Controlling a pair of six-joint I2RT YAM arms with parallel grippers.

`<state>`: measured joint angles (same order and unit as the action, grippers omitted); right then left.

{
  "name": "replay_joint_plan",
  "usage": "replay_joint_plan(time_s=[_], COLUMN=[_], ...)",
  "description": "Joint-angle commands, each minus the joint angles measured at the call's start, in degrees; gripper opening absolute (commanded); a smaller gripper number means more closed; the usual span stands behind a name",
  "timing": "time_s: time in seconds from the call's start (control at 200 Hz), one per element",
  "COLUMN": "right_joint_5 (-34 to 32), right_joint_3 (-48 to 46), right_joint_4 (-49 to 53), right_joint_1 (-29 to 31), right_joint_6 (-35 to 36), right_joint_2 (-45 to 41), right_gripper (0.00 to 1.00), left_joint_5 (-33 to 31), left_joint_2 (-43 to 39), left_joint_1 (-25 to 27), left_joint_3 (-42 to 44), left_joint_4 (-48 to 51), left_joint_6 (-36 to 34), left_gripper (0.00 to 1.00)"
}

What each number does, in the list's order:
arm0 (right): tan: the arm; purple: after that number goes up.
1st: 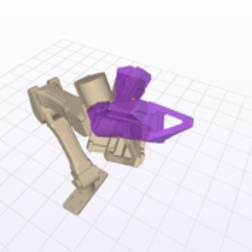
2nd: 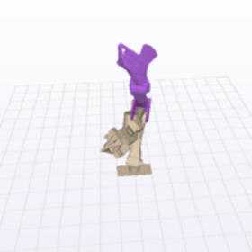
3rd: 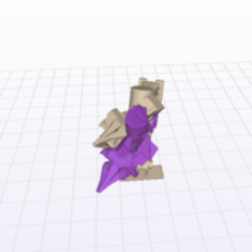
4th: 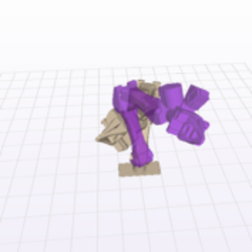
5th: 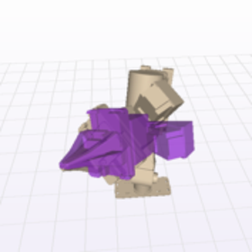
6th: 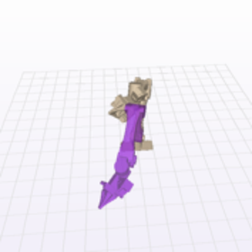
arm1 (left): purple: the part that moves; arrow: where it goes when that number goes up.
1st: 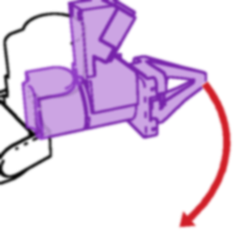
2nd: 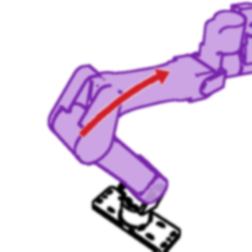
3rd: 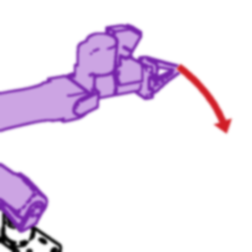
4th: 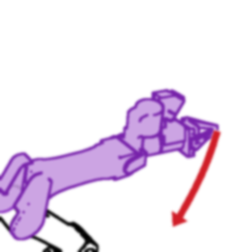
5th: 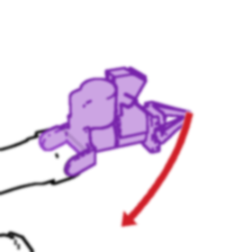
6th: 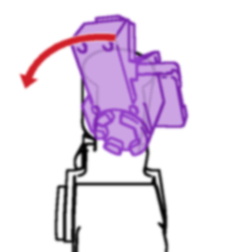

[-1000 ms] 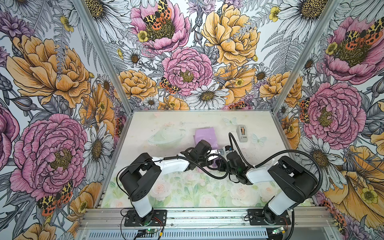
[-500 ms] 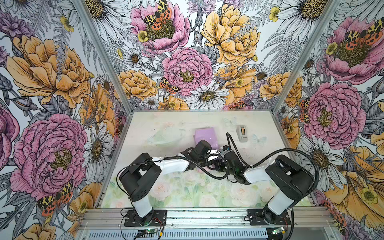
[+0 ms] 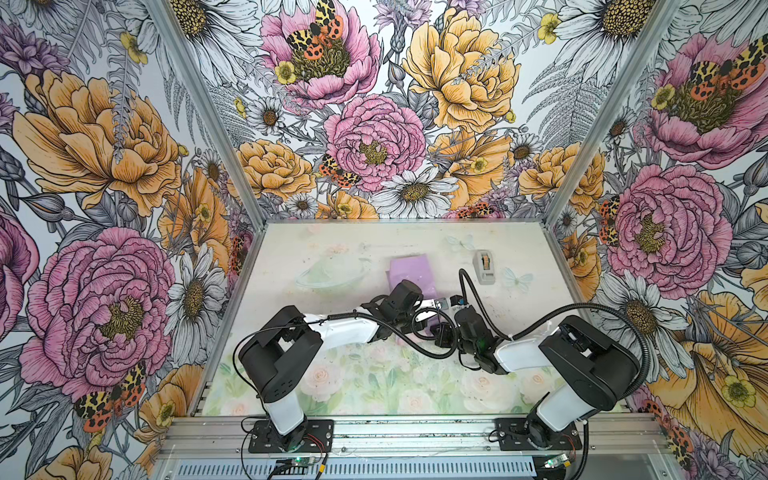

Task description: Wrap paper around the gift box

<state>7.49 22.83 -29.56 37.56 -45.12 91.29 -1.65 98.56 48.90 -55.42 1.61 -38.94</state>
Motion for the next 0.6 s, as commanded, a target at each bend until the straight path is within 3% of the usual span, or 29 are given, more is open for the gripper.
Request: replay_joint_plan(time_s=[0.0, 0.185, 0.375, 0.475, 0.595], right_joint_5=[3.76, 3.86, 1.74, 3.59, 6.84], right_joint_3=[-0.65, -0.18, 4.72, 8.05, 14.22], right_joint_4=[2.96, 8.15, 26.98, 34.37, 40.50], right_joint_1=[0.67, 0.76, -1.90, -6.00, -10.21], right_joint_6=[1.84, 2.97, 6.75, 8.85, 11.41], right_joint_2=[-1.78, -7.49, -21.80, -25.78, -25.11], right_gripper=[0.09, 0.12, 0.33, 0.40, 0.43], left_joint_5=[2.45, 2.88, 1.54, -0.17, -2.80], left_joint_2=[-1.09, -2.29, -8.14, -11.91, -15.46], left_joint_1=[0.29, 0.31, 0.08, -0.76, -3.26], left_joint_3=[0.84, -0.29, -2.23, -3.28, -5.60], left_joint_4=[0.71, 0.68, 0.68, 2.54, 8.54], left_joint_6=[0.86, 3.32, 10.43, 17.18, 30.52], left_gripper=[0.52, 0.55, 0.70, 0.74, 0.78])
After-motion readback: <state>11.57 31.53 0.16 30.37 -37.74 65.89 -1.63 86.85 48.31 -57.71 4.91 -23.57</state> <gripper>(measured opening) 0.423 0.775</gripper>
